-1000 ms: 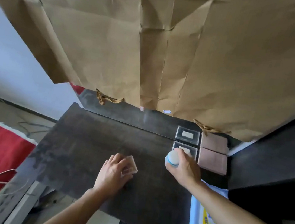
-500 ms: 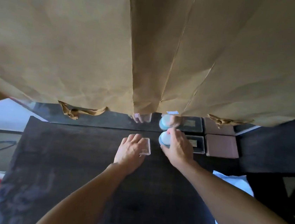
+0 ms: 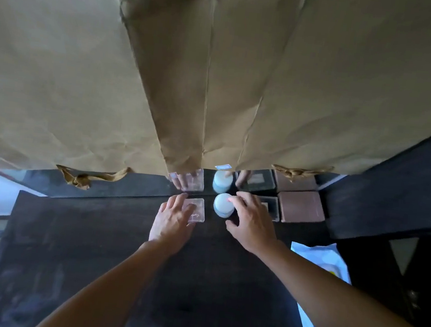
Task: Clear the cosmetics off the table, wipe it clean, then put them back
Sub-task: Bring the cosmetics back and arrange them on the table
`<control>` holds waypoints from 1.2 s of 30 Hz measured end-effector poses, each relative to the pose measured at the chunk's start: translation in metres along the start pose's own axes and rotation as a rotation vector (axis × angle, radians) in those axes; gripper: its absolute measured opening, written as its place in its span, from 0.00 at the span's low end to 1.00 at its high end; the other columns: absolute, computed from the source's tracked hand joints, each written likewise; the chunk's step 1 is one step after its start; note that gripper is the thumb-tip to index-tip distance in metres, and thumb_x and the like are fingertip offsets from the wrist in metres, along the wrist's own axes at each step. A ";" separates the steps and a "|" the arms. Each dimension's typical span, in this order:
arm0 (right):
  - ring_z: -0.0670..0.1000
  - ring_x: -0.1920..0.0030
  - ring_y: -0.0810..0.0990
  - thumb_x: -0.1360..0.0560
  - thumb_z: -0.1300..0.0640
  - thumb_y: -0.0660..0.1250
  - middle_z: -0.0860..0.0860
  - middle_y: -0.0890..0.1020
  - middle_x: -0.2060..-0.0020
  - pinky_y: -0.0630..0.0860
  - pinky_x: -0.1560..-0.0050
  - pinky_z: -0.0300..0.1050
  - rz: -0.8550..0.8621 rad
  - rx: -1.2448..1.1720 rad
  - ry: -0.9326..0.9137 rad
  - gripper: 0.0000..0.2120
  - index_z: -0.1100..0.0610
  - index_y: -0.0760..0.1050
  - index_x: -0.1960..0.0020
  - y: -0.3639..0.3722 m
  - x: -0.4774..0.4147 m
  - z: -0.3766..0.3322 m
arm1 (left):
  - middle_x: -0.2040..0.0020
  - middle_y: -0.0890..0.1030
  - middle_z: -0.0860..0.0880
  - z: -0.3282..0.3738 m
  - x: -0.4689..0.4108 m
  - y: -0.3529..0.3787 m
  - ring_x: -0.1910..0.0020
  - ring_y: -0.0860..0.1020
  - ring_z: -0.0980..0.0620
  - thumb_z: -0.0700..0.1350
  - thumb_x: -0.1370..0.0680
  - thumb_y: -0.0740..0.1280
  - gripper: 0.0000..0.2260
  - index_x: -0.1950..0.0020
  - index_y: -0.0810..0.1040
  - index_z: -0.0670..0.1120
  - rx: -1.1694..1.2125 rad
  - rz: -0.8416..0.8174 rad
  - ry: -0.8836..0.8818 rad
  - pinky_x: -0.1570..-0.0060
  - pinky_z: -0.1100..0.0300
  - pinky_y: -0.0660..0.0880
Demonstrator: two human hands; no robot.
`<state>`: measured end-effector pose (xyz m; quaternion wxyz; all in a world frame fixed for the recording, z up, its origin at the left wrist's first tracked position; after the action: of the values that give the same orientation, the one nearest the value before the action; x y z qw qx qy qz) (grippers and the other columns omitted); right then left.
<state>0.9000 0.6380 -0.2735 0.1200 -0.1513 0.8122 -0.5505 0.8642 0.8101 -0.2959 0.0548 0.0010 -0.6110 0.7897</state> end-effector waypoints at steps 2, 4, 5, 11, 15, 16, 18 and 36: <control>0.53 0.48 0.76 0.36 0.54 0.70 0.49 0.76 0.48 0.76 0.53 0.48 0.057 -0.037 -0.006 0.20 0.53 0.74 0.44 -0.022 0.016 0.008 | 0.46 0.78 0.43 0.016 0.008 -0.015 0.51 0.78 0.41 0.42 0.35 0.75 0.15 0.49 0.80 0.45 0.050 0.053 -0.020 0.53 0.49 0.77; 0.52 0.48 0.76 0.33 0.54 0.68 0.48 0.77 0.48 0.77 0.52 0.46 0.093 -0.061 -0.007 0.18 0.52 0.75 0.44 -0.035 0.034 0.020 | 0.49 0.79 0.44 0.034 0.017 -0.025 0.54 0.79 0.42 0.41 0.33 0.74 0.12 0.50 0.80 0.45 0.104 0.081 -0.018 0.58 0.50 0.78; 0.51 0.48 0.76 0.33 0.54 0.68 0.48 0.77 0.49 0.77 0.52 0.46 0.103 -0.071 0.000 0.18 0.52 0.75 0.44 -0.044 0.046 0.029 | 0.50 0.79 0.45 0.049 0.023 -0.029 0.56 0.79 0.43 0.40 0.32 0.73 0.11 0.51 0.80 0.45 0.123 0.087 -0.004 0.60 0.51 0.78; 0.48 0.47 0.77 0.33 0.51 0.62 0.45 0.79 0.50 0.73 0.50 0.41 0.124 -0.073 0.082 0.18 0.49 0.73 0.43 -0.092 0.131 0.105 | 0.57 0.78 0.51 0.161 0.055 -0.034 0.65 0.80 0.49 0.40 0.34 0.73 0.11 0.53 0.79 0.49 0.184 0.087 0.120 0.73 0.59 0.73; 0.49 0.45 0.77 0.32 0.50 0.64 0.45 0.78 0.48 0.76 0.49 0.45 0.095 -0.052 0.128 0.20 0.49 0.72 0.40 -0.127 0.189 0.164 | 0.60 0.79 0.53 0.244 0.072 -0.027 0.65 0.80 0.50 0.43 0.32 0.71 0.09 0.53 0.80 0.50 0.207 0.114 0.164 0.73 0.62 0.73; 0.49 0.46 0.78 0.31 0.49 0.63 0.45 0.78 0.48 0.77 0.50 0.45 0.101 -0.055 0.138 0.20 0.49 0.72 0.40 -0.137 0.203 0.178 | 0.59 0.79 0.52 0.264 0.075 -0.022 0.65 0.80 0.49 0.45 0.31 0.67 0.08 0.53 0.80 0.50 0.219 0.113 0.171 0.72 0.61 0.74; 0.49 0.47 0.79 0.31 0.50 0.64 0.46 0.79 0.49 0.78 0.52 0.44 0.126 -0.055 0.160 0.19 0.49 0.73 0.40 -0.159 0.230 0.209 | 0.59 0.80 0.52 0.302 0.079 -0.010 0.64 0.81 0.48 0.49 0.29 0.61 0.10 0.51 0.77 0.51 0.246 0.104 0.174 0.72 0.58 0.77; 0.55 0.36 0.69 0.28 0.54 0.66 0.52 0.70 0.37 0.77 0.48 0.50 0.120 0.232 0.174 0.22 0.53 0.69 0.34 -0.282 0.201 0.337 | 0.30 0.62 0.41 0.475 -0.066 -0.025 0.34 0.66 0.41 0.45 0.25 0.65 0.27 0.28 0.61 0.45 0.032 -0.027 0.046 0.37 0.49 0.68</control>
<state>0.8680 0.1745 -0.1397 0.0985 -0.0392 0.7580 -0.6435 0.9009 0.3525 -0.1555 0.0795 -0.0081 -0.5968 0.7984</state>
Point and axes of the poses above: each hand's wrist, its own x-axis away from the middle knuckle, its own y-axis out of the palm, z = x × y, the point moved 8 cm from there along -x, towards the middle knuckle
